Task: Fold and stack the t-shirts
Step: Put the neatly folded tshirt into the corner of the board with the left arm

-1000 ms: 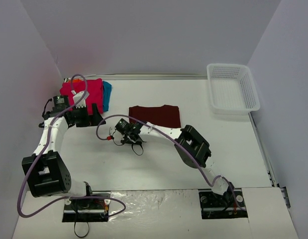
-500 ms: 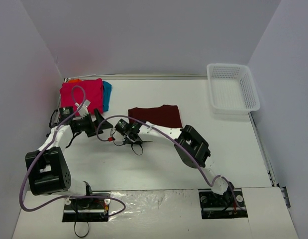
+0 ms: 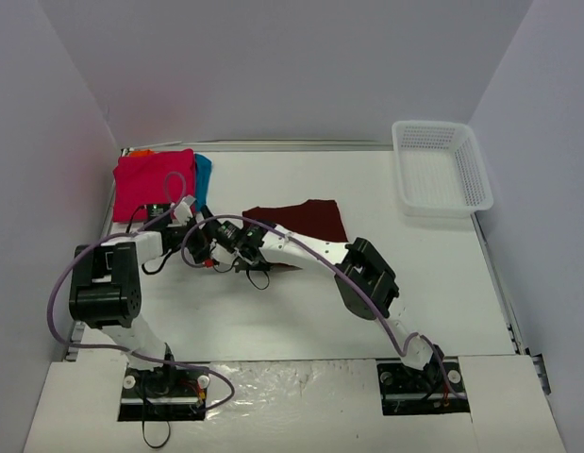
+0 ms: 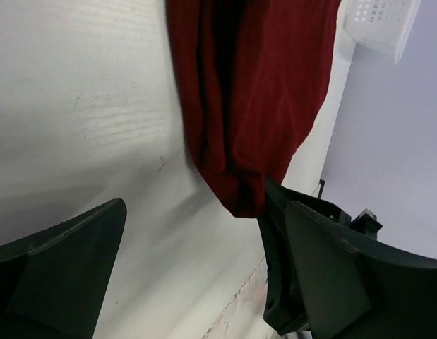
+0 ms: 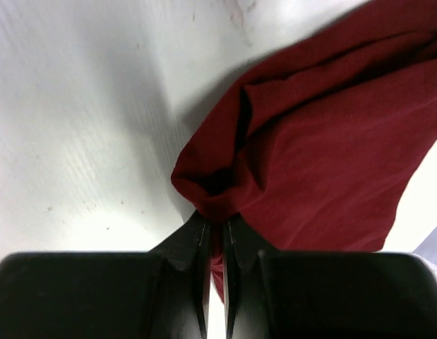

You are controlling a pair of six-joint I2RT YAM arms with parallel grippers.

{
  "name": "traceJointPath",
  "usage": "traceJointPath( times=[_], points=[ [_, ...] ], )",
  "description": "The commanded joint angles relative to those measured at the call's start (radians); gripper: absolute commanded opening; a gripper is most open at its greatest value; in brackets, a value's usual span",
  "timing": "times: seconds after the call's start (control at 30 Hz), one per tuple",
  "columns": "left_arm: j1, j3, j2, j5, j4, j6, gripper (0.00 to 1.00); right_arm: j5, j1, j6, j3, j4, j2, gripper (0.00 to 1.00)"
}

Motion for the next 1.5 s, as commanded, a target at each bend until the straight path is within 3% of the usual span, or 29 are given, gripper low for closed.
traceJointPath(
  times=[0.0, 0.37, 0.97, 1.03, 1.07, 1.13, 1.17, 1.23, 1.4, 1.43, 1.47],
  points=[
    [-0.044, 0.025, 0.032, 0.014, 0.050, -0.060, 0.94, 0.018, 0.014, 0.006, 0.075, 0.010, -0.047, 0.00],
    [-0.163, 0.069, 0.146, -0.029, 0.154, -0.206, 0.94, 0.017, 0.021, 0.007, 0.138, -0.021, -0.015, 0.00],
    [-0.189, 0.201, 0.323, -0.028, 0.162, -0.189, 0.96, 0.007, 0.031, 0.006, 0.141, -0.042, 0.007, 0.00],
    [-0.199, 0.207, 0.337, -0.006, 0.168, -0.191, 0.81, 0.007, 0.031, 0.006, 0.140, -0.041, 0.007, 0.00],
    [-0.200, 0.207, 0.339, -0.003, 0.177, -0.192, 0.64, 0.006, 0.031, 0.006, 0.137, -0.042, 0.008, 0.00],
    [-0.202, 0.204, 0.336, 0.003, 0.182, -0.198, 0.42, 0.003, 0.031, 0.006, 0.137, -0.041, 0.010, 0.00],
    [-0.202, 0.203, 0.333, 0.005, 0.184, -0.198, 0.23, 0.003, 0.031, 0.006, 0.135, -0.041, 0.011, 0.00],
    [-0.203, 0.207, 0.331, 0.018, 0.193, -0.208, 0.04, 0.004, 0.031, 0.006, 0.137, -0.042, 0.013, 0.00],
    [-0.205, 0.227, 0.334, 0.040, 0.217, -0.218, 0.02, -0.006, 0.031, 0.009, 0.135, -0.047, 0.013, 0.01],
    [-0.205, 0.235, 0.334, 0.043, 0.216, -0.218, 0.02, -0.011, 0.031, 0.009, 0.134, -0.048, 0.010, 0.15],
    [-0.203, 0.244, 0.336, 0.044, 0.214, -0.217, 0.02, -0.031, 0.031, 0.007, 0.127, -0.065, 0.001, 0.63]
  ],
)
